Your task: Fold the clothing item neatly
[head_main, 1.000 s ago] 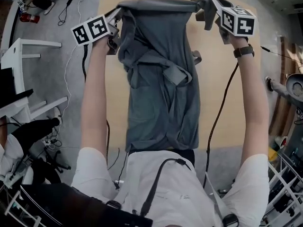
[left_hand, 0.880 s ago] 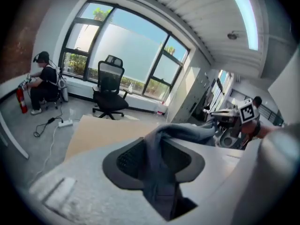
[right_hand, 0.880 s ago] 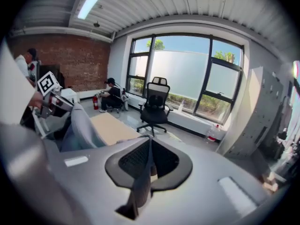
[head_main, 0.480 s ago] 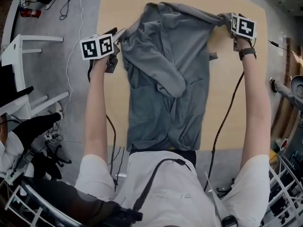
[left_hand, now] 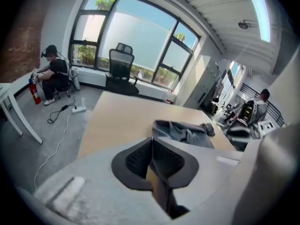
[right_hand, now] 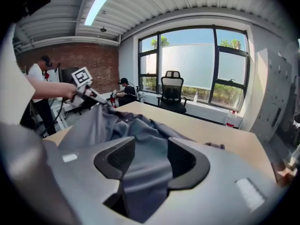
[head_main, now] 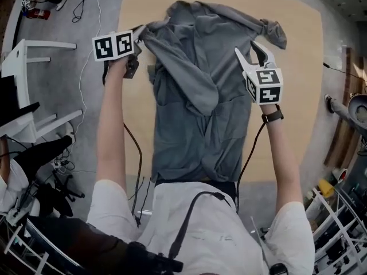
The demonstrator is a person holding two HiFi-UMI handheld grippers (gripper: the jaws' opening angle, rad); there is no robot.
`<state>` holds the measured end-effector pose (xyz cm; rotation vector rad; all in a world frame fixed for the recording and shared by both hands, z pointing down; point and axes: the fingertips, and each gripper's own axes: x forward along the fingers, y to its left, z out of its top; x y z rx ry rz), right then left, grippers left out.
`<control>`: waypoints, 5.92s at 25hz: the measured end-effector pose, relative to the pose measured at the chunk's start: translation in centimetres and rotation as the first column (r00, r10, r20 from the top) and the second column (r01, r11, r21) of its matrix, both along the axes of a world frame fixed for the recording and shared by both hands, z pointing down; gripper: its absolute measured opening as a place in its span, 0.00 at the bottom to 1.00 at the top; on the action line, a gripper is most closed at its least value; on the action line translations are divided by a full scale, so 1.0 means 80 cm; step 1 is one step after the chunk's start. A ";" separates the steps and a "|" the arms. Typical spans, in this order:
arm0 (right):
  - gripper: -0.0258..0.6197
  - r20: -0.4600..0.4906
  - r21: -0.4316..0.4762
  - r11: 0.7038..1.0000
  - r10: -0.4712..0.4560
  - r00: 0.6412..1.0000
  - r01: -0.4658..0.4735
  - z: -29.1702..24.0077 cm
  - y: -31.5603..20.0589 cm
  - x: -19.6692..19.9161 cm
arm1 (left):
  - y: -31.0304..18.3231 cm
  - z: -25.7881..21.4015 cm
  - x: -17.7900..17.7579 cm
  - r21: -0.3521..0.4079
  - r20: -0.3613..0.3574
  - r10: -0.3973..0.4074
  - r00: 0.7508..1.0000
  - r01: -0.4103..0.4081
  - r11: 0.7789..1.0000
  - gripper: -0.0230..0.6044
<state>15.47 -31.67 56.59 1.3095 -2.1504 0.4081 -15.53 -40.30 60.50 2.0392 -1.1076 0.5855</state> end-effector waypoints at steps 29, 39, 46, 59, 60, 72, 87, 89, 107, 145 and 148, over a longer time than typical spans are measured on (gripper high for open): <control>0.09 0.131 -0.200 0.901 -0.365 0.922 0.385 0.042 0.204 -0.319 | 0.185 -0.043 -0.149 0.096 -0.075 -0.398 0.914 0.403 0.910 0.32; 0.09 0.223 0.294 0.576 -0.818 0.531 0.763 -0.183 0.241 -0.392 | 0.241 -0.095 -0.218 0.135 -0.109 -0.500 0.859 0.511 0.849 0.32; 0.09 0.281 0.125 0.934 -0.358 0.890 0.336 -0.161 0.116 -0.167 | 0.259 -0.076 -0.176 0.080 -0.135 -0.456 0.880 0.468 0.880 0.32; 0.45 0.127 -0.267 0.954 0.177 0.976 -0.138 0.083 0.141 0.095 | 0.243 -0.052 -0.032 0.042 -0.115 -0.238 0.965 0.244 0.969 0.32; 0.42 0.132 -0.247 0.954 0.205 0.970 -0.168 0.080 0.127 0.111 | 0.240 -0.051 -0.014 0.047 -0.128 -0.220 0.967 0.227 0.973 0.32; 0.34 -0.118 -0.165 0.942 0.275 0.954 -0.292 0.104 -0.041 0.265 | 0.193 -0.020 0.166 0.123 -0.075 0.007 0.997 0.002 0.992 0.17; 0.07 -0.328 -0.013 0.924 0.358 0.874 -0.383 0.085 -0.073 0.326 | 0.249 0.006 0.213 0.034 -0.059 0.122 0.991 -0.120 0.992 0.04; 0.07 -0.291 0.028 0.936 0.342 0.894 -0.350 0.036 -0.073 0.326 | 0.255 -0.002 0.206 0.042 -0.071 0.113 0.991 -0.111 0.993 0.04; 0.08 0.777 -0.335 0.918 0.143 0.613 0.211 -0.245 0.070 -0.072 | 0.300 -0.066 0.067 0.076 -0.244 -0.119 0.962 0.142 0.987 0.04; 0.04 0.430 -0.048 0.999 0.007 0.903 0.016 -0.062 0.429 -0.073 | 0.505 -0.089 0.096 0.224 -0.013 -0.043 0.999 0.045 0.974 0.04; 0.04 0.419 -0.066 0.997 -0.012 0.908 0.043 -0.043 0.480 -0.037 | 0.566 -0.073 0.108 0.196 0.075 -0.087 0.993 0.070 0.978 0.04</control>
